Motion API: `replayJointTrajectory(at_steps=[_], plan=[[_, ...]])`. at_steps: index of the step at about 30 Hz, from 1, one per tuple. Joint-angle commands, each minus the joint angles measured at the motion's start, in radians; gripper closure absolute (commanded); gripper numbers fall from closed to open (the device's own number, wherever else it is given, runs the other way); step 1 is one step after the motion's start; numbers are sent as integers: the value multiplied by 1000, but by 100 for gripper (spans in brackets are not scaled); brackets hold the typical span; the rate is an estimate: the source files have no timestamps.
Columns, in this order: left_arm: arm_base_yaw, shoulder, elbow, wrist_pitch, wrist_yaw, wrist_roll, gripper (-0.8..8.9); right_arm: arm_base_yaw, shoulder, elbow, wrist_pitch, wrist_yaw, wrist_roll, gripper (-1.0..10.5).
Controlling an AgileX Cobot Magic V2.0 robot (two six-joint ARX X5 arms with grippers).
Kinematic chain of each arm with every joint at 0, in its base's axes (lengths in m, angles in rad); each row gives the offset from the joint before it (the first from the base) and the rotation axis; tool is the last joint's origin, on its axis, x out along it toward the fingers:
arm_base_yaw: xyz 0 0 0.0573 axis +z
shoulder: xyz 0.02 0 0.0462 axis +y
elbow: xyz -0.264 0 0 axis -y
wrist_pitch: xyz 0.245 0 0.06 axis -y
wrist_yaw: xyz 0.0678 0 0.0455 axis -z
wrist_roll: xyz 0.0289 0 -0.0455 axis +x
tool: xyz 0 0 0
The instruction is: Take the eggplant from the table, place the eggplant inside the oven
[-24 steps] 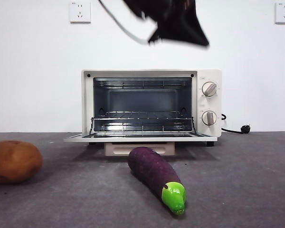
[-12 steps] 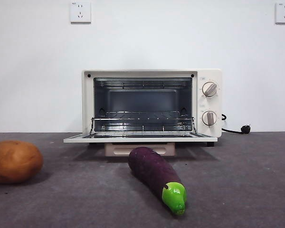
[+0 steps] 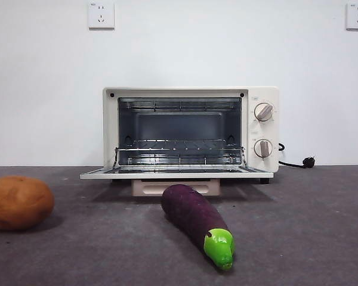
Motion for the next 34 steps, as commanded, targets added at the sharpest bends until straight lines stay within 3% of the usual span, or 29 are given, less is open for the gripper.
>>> replayJointTrajectory(at_steps=[1,13,22,27,34], plan=[[-3,-37,6,-24,-59,13,819,18,5,3,5,1,3,350],[-2,-174,6,-46,-254,82,819,121,14,3,-39,10,-13,350],[-3,-229,6,-47,-284,101,819,204,31,3,-50,72,-58,350],[-3,-235,6,-69,-346,123,819,229,65,3,-89,110,-64,350],[-3,-230,6,-76,-353,127,819,232,120,3,-112,140,-68,352]])
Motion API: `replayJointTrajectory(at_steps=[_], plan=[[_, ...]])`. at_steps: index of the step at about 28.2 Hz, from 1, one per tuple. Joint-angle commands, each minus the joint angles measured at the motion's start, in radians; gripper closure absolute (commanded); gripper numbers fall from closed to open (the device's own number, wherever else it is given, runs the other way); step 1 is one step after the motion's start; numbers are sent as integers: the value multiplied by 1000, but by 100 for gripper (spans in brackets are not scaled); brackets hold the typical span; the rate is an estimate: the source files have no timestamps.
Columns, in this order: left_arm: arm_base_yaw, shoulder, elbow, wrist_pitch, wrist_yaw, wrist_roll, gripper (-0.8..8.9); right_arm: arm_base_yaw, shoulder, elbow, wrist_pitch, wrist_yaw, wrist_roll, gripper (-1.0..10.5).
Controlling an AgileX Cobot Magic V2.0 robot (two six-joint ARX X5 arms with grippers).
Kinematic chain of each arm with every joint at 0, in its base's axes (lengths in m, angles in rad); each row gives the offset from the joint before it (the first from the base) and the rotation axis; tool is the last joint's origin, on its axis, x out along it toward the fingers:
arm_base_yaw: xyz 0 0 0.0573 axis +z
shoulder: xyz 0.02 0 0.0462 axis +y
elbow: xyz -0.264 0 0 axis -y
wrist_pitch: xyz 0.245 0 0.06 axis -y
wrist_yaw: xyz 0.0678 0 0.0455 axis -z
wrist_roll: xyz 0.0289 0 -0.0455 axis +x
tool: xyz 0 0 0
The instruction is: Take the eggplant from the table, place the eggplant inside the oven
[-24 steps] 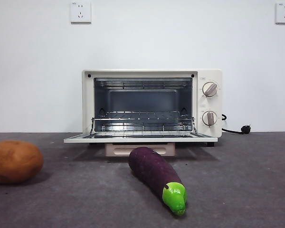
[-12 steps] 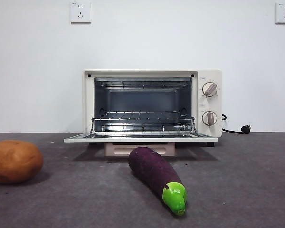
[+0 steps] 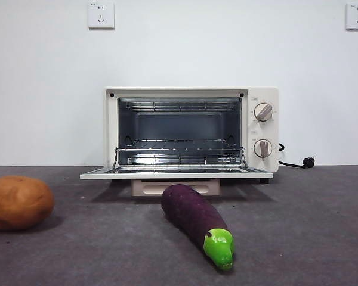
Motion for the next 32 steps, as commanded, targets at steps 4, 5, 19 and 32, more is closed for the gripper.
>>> replayJointTrajectory(at_steps=[4,5,19,32], plan=[[-3,2,0,2,-4,22,819,52,78,-11,-53,140,-37,352],[-3,2,0,2,-4,23,819,66,90,-19,-53,157,-37,352],[-3,1,0,2,-4,34,819,252,319,-311,-52,375,-46,352],[-3,2,0,1,-3,46,819,360,335,-781,272,397,59,352]])
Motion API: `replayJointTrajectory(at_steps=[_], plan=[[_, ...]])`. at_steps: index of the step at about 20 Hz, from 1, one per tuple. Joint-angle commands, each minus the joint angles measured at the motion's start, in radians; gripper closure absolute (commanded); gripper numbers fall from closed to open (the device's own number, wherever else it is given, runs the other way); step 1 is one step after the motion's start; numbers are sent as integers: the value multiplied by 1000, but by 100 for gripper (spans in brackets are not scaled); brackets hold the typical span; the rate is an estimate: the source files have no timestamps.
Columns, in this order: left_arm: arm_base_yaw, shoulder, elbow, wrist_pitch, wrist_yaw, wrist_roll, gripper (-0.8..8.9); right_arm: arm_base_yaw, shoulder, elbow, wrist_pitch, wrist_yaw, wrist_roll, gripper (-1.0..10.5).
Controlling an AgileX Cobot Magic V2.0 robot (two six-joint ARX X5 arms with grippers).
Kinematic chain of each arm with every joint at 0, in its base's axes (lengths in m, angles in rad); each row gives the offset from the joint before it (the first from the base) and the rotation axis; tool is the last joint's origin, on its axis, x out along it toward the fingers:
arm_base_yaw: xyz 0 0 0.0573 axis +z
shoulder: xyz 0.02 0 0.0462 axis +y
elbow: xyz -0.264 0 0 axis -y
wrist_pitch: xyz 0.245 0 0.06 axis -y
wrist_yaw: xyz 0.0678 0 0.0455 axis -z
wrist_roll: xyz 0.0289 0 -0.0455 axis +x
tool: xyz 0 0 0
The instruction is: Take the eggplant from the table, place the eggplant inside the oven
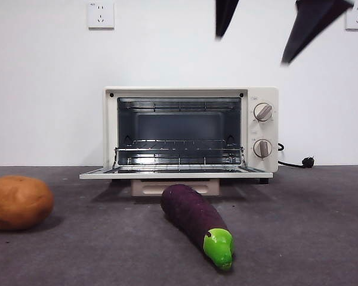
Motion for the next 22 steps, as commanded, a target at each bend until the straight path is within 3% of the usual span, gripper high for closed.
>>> replayJointTrajectory(at_steps=[1,9,18,22], plan=[[-3,-3,0,3,-4,22,819,35,8,-112,100,0,63,352],[-3,-3,0,0,-4,27,819,97,54,-356,343,-9,172,352],[-3,-4,0,-2,-3,27,819,182,277,-375,450,-26,225,366],[-3,-5,0,-2,-3,27,819,196,303,-375,467,23,250,623]])
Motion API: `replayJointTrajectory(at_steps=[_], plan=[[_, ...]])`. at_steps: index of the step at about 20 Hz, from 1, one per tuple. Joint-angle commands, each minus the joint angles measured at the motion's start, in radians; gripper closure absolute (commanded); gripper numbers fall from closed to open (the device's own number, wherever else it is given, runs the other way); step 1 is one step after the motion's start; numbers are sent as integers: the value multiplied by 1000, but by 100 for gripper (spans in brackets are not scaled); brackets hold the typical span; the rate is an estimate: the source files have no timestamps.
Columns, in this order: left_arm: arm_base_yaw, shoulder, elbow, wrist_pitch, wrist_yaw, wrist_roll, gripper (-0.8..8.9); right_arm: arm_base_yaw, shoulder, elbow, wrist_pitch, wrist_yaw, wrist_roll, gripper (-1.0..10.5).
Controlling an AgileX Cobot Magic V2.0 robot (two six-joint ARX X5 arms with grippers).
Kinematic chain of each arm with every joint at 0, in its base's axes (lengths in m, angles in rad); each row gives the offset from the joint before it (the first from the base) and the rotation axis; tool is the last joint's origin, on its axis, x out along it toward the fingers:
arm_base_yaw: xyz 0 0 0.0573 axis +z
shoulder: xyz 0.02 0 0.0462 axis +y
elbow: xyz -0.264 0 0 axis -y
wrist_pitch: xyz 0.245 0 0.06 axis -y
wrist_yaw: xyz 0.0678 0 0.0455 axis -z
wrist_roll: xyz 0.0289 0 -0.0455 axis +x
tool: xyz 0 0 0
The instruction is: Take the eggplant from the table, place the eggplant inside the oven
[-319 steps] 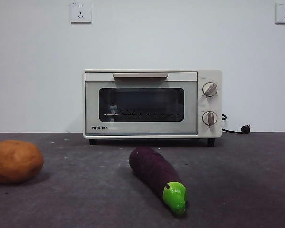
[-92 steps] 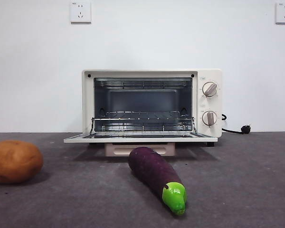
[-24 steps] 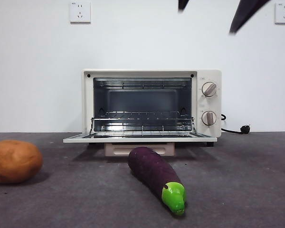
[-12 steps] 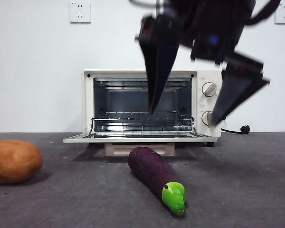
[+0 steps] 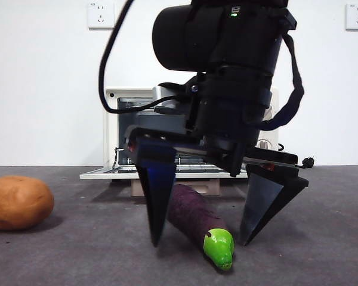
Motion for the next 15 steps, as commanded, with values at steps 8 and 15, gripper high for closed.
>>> replayJointTrajectory(at_steps=[8,15], plan=[[-3,-4,0,2,-3,10,819,7,13,-8,10,82,14,959],[-3,-2,0,2,-3,10,819,30,-119,31,-29,62,0,959]])
